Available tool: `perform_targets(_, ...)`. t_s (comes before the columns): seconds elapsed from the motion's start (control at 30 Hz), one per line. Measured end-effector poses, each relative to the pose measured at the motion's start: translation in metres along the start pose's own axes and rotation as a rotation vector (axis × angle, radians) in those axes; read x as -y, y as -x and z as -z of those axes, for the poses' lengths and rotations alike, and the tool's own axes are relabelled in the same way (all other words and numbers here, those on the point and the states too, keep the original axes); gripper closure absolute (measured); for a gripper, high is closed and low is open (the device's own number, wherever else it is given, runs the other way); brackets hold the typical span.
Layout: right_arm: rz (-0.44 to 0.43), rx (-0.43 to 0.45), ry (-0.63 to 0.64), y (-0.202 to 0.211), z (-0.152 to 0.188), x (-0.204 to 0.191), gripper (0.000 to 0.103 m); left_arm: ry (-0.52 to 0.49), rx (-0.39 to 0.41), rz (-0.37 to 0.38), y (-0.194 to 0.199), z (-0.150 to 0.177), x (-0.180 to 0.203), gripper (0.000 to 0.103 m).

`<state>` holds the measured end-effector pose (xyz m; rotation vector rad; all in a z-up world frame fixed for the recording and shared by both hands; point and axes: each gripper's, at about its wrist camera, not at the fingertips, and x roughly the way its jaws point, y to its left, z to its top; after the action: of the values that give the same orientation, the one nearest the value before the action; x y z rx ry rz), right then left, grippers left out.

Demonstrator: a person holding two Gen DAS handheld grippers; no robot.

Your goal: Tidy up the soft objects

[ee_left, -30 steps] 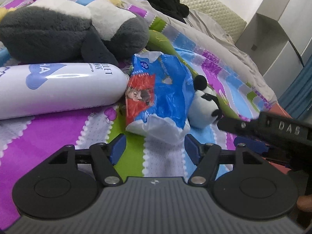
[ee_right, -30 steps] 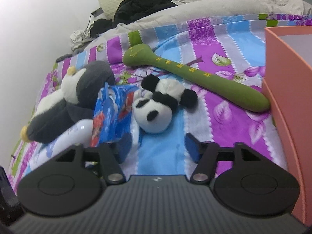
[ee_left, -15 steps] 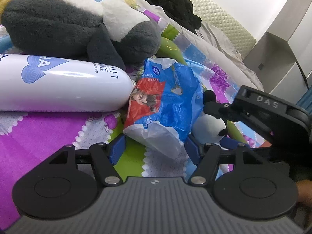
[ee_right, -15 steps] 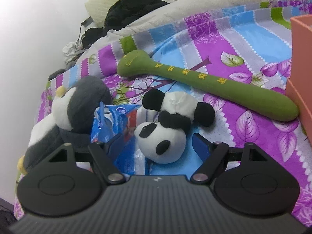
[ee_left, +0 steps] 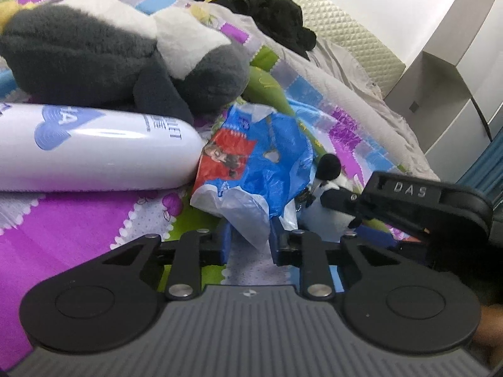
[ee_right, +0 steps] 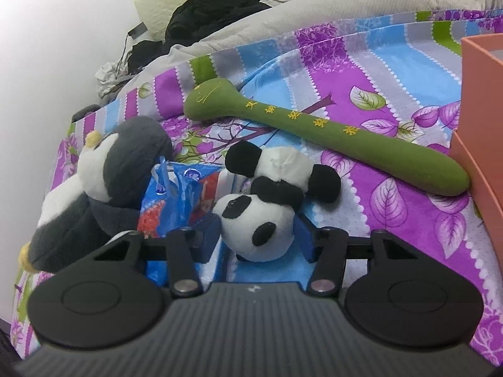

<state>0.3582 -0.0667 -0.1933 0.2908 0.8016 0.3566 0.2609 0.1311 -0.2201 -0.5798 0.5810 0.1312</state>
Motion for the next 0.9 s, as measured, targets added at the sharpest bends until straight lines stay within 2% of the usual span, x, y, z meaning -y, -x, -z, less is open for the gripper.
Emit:
perform_targets(0.37, 0.025, 0.008, 0.054, 0.040, 0.013, -0.006, 0.050, -0.003, -0.007, 0.000, 0.044, 0.008, 0.005, 0.077)
perform_targets(0.9, 0.078, -0.023, 0.150, 0.116, 0.054, -0.004, 0.051, -0.018, -0.066, -0.010, 0.125, 0.045, 0.003, 0.078)
